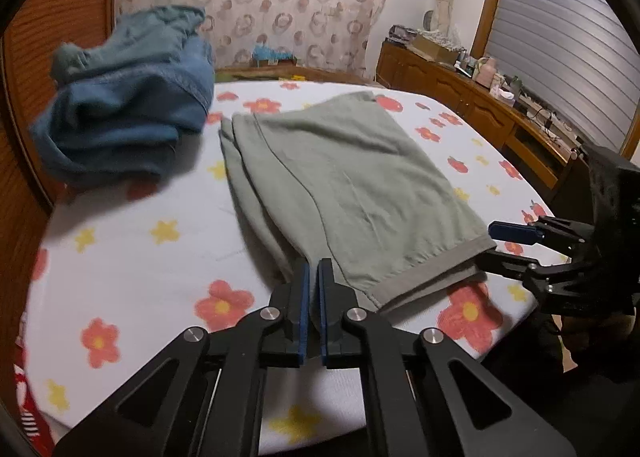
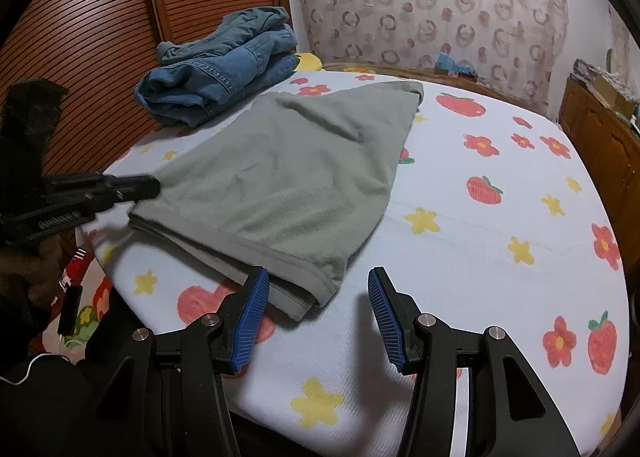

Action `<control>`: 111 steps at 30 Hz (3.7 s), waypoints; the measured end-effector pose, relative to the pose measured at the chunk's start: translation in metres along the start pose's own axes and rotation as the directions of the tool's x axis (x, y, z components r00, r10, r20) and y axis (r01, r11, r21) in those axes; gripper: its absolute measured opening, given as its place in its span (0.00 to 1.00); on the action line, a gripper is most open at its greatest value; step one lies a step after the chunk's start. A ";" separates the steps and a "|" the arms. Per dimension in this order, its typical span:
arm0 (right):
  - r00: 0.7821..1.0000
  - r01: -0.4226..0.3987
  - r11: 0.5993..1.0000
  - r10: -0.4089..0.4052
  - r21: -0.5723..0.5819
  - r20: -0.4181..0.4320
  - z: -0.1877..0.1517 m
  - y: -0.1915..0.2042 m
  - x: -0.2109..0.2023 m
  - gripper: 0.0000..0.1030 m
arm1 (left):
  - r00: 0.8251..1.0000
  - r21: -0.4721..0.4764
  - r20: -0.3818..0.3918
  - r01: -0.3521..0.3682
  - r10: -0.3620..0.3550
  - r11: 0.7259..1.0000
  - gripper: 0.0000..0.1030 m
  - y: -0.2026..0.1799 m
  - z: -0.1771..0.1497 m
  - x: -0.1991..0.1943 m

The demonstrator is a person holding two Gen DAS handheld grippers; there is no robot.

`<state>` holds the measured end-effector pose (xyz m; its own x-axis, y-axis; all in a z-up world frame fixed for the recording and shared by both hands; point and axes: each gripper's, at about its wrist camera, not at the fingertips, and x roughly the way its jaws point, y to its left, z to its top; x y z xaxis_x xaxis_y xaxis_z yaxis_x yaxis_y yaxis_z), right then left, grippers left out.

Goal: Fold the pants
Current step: 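Close the left tool on the hem of the folded shorts, then open the left tool and bring both tools to the hem edge, then close the left tool on the hem while the right tool closes beside it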

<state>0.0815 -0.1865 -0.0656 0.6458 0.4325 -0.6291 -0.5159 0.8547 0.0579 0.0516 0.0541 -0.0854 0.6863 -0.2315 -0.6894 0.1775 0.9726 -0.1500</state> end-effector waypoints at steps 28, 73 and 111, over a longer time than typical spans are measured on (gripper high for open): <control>0.999 -0.048 0.998 0.049 -0.035 0.015 -0.002 0.013 0.001 0.52 | 0.994 -0.020 -0.071 -0.085 0.083 0.996 0.46 0.021 -0.014 0.017; 0.999 -0.044 0.999 0.043 -0.032 -0.008 0.001 0.013 0.015 0.52 | 0.998 -0.032 -0.064 -0.030 0.027 0.999 0.58 0.023 -0.018 0.004; 0.992 -0.084 0.993 0.091 -0.082 0.083 0.022 0.015 -0.004 0.14 | 0.998 0.025 0.055 0.034 -0.035 0.999 0.10 -0.002 0.016 -0.015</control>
<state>0.0833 -0.1687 -0.0452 0.6407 0.5306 -0.5549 -0.6126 0.7890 0.0471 0.0524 0.0558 -0.0629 0.7175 -0.2663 -0.6437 0.2179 0.9635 -0.1557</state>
